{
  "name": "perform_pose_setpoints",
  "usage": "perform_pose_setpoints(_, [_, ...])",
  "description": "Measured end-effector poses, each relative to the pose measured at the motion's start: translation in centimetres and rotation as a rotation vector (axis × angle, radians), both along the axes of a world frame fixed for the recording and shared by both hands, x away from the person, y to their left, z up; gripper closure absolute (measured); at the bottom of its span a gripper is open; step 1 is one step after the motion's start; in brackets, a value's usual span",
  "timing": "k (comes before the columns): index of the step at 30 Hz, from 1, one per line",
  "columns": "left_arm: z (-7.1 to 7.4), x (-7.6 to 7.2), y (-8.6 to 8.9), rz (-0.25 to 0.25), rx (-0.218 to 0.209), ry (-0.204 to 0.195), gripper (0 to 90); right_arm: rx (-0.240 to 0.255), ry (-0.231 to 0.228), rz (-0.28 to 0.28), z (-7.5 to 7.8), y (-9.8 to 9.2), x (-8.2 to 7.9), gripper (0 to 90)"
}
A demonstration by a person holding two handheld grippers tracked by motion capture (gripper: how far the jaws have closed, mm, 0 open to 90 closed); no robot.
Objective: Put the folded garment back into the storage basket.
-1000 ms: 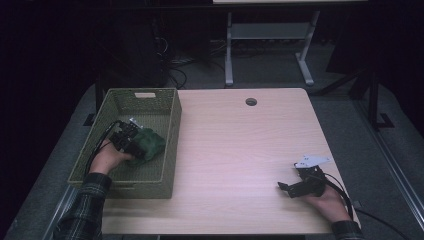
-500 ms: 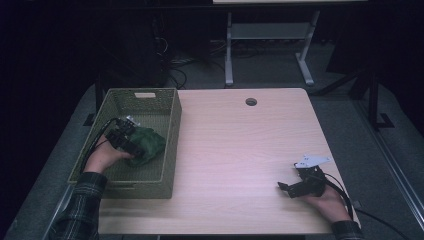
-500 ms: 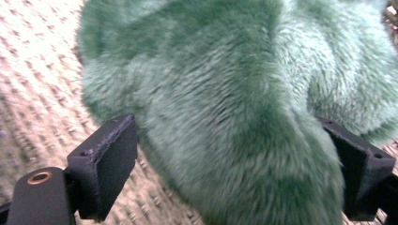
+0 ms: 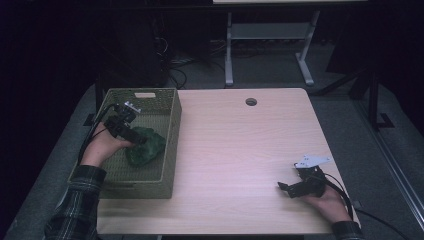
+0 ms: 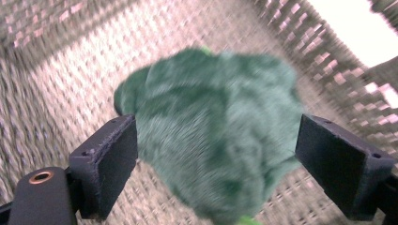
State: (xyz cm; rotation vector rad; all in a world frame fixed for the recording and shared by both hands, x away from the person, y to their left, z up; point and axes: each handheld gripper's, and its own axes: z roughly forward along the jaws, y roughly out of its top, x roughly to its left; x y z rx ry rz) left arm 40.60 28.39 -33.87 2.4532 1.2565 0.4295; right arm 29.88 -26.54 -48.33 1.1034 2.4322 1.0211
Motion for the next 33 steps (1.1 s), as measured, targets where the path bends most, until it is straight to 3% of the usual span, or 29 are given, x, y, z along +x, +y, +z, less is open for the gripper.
perform_pose_setpoints(7, [1.7, -0.4, -2.0, -0.046, -0.032, -0.037, 13.0, -0.002, -0.002, 0.001, 0.0, 0.0, 0.0, 1.5])
perform_pose_setpoints(16, [2.8, -1.5, -6.5, -0.147, -0.093, -0.086, 13.4, 0.0, -0.003, 0.003, 0.0, 0.0, 0.0, 1.5])
perform_pose_setpoints(28, [2.1, -3.6, -13.5, -0.261, -0.166, -0.128, 14.1, 0.0, -0.003, 0.002, 0.0, 0.0, 0.0, 1.5])
perform_pose_setpoints(33, [0.9, -4.8, -16.1, -0.288, -0.197, -0.14, 14.1, 0.001, -0.003, 0.002, 0.0, 0.0, 0.0, 1.5])
